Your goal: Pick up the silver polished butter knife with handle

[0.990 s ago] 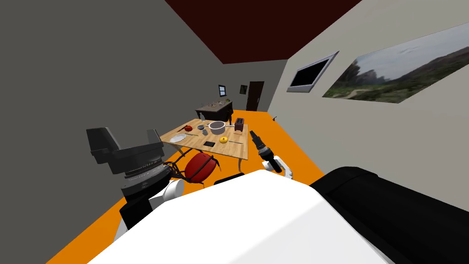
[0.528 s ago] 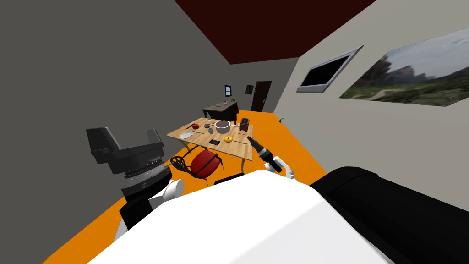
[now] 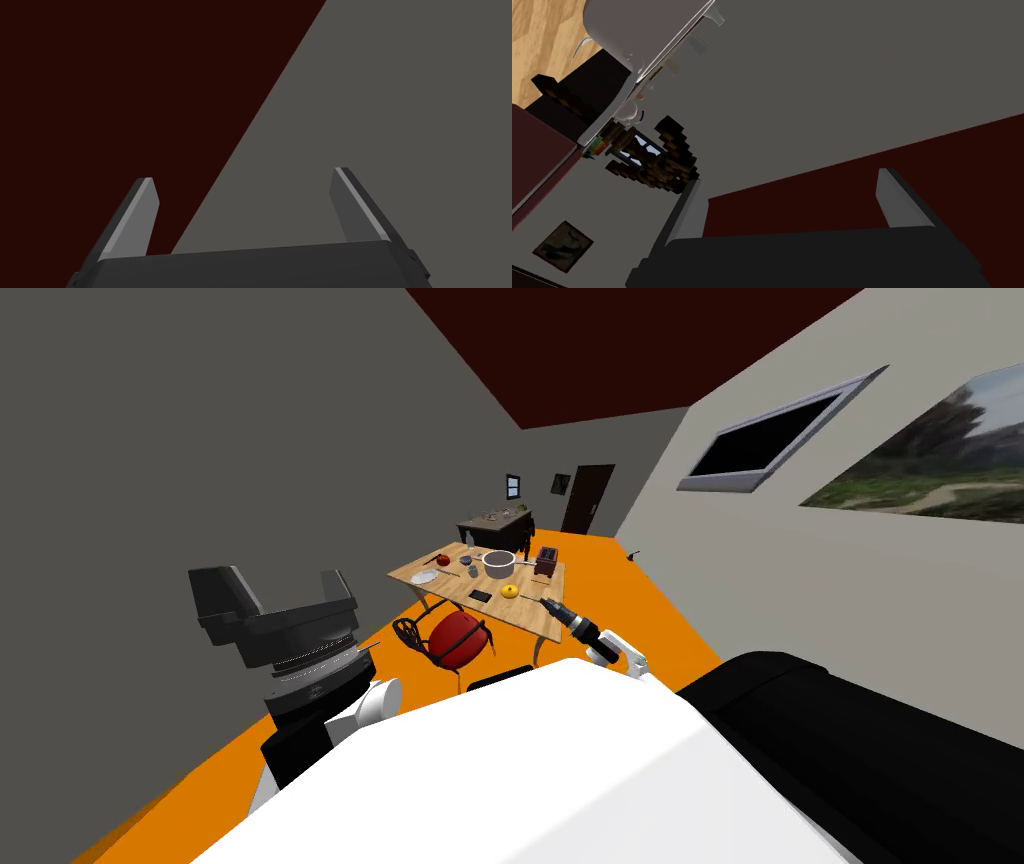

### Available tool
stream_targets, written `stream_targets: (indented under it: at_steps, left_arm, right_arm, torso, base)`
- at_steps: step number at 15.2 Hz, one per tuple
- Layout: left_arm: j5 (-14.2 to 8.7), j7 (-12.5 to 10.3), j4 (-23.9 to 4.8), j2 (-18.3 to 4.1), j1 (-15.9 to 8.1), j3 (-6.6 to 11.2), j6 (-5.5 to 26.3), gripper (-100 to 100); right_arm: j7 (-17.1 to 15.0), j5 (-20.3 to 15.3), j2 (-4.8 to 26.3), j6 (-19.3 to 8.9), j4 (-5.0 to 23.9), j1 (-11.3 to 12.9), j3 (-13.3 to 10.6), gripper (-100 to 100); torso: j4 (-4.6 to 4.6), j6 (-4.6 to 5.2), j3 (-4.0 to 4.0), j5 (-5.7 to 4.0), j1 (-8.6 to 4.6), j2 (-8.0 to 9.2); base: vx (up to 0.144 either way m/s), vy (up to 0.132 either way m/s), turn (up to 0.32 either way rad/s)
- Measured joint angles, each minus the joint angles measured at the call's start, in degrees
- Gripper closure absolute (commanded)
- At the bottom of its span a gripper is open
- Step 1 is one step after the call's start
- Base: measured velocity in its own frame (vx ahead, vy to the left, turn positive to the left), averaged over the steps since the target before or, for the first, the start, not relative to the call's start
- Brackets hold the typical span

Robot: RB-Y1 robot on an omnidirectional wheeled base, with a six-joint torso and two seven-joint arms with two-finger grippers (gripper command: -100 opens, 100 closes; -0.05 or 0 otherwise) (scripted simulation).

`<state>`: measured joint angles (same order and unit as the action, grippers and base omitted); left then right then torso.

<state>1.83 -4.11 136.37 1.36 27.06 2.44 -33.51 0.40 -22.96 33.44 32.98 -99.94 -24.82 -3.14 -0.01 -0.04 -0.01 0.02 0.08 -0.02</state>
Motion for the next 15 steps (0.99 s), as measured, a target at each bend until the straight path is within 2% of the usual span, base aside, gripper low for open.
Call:
stream_targets:
  at_steps: [7,11,15]
  left_arm:
    - [0.0,0.0,0.0,0.0,0.0,0.0,0.0,0]
    - [0.0,0.0,0.0,0.0,0.0,0.0,0.0,0]
    - [0.0,0.0,0.0,0.0,0.0,0.0,0.0,0]
  right_arm:
    - [0.4,-4.6,5.2,-0.4,8.2,1.6,-1.9,-100]
    - [0.8,-7.0,7.5,-0.8,12.0,1.9,-2.9,-100]
    - [1.0,-9.5,10.0,-1.3,15.9,2.8,-4.1,-100]
  torso:
    - [0.0,-0.01,-0.01,-0.01,-0.07,-0.01]
    - [0.0,0.01,0.0,-0.02,-0.09,-0.01]
    - [0.0,-0.03,-0.01,-0.02,-0.13,-0.01]
  base:
    - [0.014,0.012,0.205]
    - [0.014,0.0,0.162]
    - [0.015,-0.01,0.263]
